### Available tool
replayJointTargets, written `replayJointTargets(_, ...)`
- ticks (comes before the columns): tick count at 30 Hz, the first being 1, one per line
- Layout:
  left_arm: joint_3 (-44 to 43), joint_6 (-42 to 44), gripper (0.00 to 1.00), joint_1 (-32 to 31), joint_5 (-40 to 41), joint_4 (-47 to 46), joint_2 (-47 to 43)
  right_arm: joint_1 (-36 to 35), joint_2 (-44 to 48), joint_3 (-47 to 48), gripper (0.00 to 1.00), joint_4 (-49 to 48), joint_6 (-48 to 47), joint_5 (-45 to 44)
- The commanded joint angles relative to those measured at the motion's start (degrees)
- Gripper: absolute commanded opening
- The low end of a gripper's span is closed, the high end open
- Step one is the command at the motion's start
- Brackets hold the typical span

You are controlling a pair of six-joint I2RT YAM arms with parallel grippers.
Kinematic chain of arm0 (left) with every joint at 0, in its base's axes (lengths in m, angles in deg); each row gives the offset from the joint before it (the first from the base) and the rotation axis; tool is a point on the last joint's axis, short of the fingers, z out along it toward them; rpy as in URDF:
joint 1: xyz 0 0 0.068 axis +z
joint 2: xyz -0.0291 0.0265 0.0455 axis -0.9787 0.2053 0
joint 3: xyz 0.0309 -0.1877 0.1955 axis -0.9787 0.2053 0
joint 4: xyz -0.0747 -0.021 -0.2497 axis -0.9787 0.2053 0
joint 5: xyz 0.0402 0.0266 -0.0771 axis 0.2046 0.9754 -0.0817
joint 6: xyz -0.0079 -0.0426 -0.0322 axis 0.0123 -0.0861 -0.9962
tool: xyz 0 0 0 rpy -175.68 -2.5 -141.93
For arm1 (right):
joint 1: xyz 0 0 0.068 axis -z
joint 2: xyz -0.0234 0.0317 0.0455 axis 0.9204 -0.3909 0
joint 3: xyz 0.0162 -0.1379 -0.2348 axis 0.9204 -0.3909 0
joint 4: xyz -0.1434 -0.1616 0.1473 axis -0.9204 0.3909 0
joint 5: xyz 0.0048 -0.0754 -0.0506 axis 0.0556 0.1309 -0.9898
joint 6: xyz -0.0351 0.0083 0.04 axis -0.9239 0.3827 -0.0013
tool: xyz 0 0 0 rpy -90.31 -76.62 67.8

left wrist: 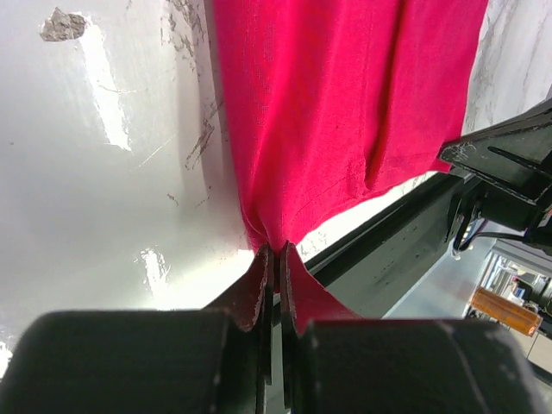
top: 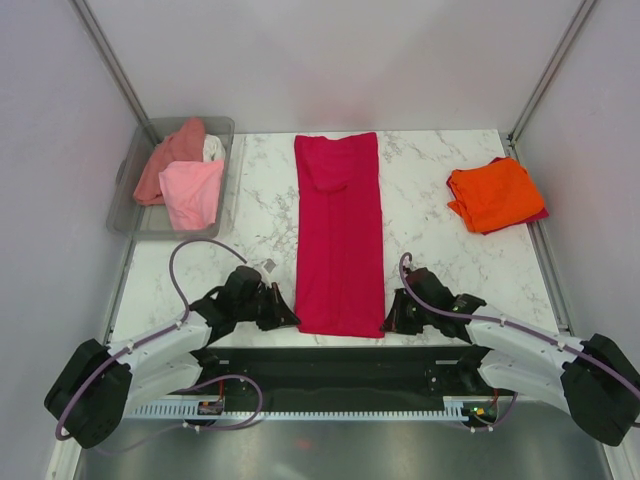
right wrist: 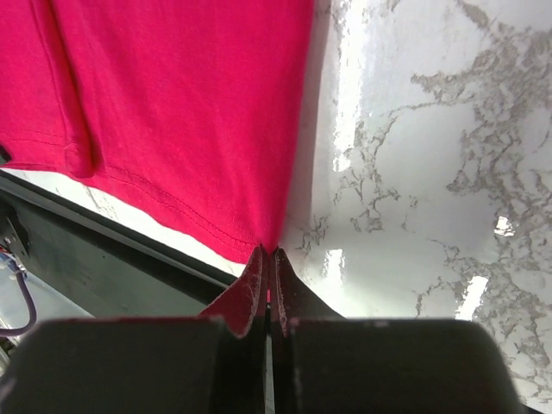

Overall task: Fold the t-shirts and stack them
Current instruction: Fold the tshirt

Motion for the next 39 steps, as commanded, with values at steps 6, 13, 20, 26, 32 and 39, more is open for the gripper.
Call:
replayJointTargets(6, -4.9, 1.2, 0.02, 0.2, -2.8, 2.5, 1.8, 0.1, 2.9, 6.6, 0.00, 3.8, -1.1, -4.8)
replayJointTargets(13, -14.1, 4.5, 0.02, 2.7, -3.8, 3.5, 7.8, 1.6, 0.0, 13.5, 0.00, 5.4, -3.3, -10.1)
replayJointTargets(20, -23.3, 7.7, 0.02, 12.6, -7.2, 3.2, 14.8, 10.6, -11.4, 26.3, 0.00, 5.2, -9.1, -9.7)
replayJointTargets(26, -35.9, 10.0, 0.02, 17.9, -9.5, 3.2, 26.5, 17.8, -23.3, 38.3, 0.00, 3.9, -12.3, -5.8)
replayJointTargets(32, -52.2, 10.9, 0.02, 20.2, -9.5, 4.0, 42.7, 22.5, -37.1, 51.5, 0.00, 3.8, -14.1, -2.3)
replayJointTargets(39, -68.9, 9.6, 0.02, 23.0, -11.8, 5.0, 56.8, 27.1, -50.7, 65.6, 0.00, 3.7, -14.9, 2.2)
